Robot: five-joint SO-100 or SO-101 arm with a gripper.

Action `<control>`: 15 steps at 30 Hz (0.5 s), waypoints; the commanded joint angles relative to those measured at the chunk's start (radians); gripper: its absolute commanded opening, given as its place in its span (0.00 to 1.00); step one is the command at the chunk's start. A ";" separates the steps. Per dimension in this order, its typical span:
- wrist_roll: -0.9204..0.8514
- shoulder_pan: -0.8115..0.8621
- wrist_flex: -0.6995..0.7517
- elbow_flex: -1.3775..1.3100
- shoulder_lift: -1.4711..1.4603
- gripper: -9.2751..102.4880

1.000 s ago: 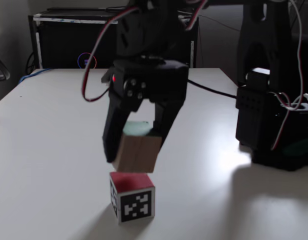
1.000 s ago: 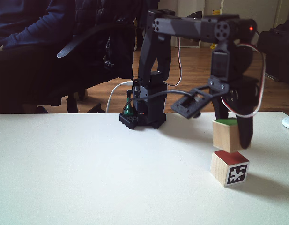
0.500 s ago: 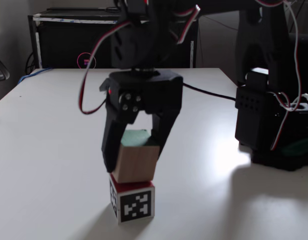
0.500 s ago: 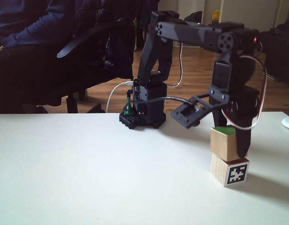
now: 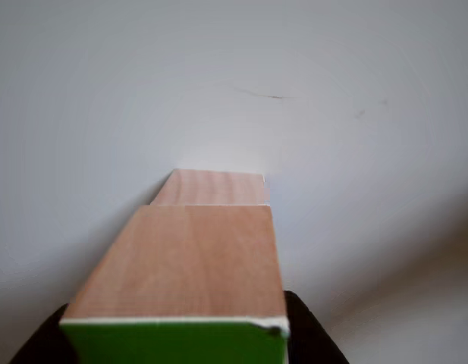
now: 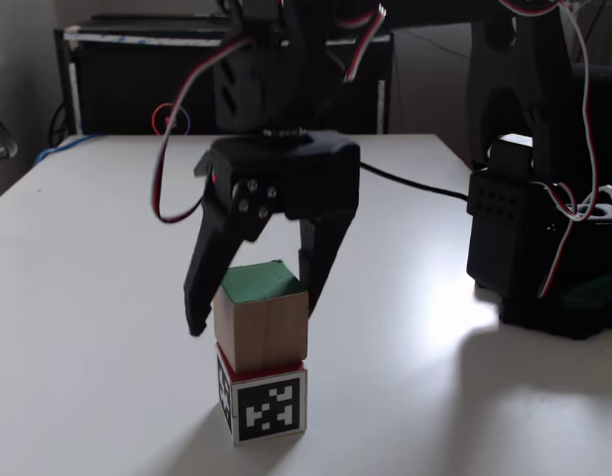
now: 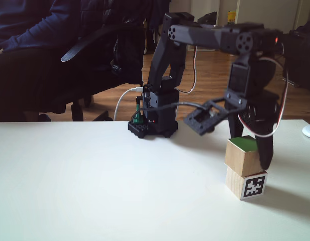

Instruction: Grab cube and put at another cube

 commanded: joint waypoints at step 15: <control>-0.094 0.044 0.175 0.037 0.712 0.44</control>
